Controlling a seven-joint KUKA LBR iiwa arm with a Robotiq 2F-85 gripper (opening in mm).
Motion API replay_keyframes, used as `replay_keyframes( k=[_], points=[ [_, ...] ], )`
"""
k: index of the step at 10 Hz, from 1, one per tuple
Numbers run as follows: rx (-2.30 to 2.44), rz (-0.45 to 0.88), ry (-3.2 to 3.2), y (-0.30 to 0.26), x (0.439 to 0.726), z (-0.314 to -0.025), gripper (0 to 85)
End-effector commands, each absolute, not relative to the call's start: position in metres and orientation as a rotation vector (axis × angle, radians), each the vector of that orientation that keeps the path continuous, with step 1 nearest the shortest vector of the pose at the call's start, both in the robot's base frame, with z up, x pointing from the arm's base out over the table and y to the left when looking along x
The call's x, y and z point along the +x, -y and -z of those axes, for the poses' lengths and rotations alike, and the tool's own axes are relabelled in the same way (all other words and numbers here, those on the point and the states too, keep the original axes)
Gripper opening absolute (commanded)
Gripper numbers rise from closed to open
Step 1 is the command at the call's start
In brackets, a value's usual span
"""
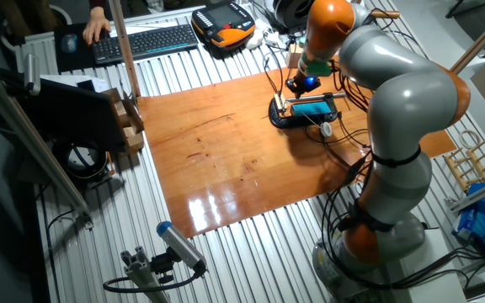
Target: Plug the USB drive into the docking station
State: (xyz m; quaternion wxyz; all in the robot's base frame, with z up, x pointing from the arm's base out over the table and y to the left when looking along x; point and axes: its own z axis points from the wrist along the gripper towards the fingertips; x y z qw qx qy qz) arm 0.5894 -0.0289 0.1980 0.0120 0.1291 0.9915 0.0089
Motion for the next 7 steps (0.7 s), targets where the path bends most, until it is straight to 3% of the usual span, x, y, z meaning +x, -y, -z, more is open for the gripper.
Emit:
replay_keyframes(
  k=[1, 7],
  points=[
    [0.416, -0.03, -3.088, 0.0278, 0.5902, -0.1965, 0.0],
    [0.385, -0.039, -3.106, 0.0278, 0.5902, -0.1965, 0.0]
  ],
)
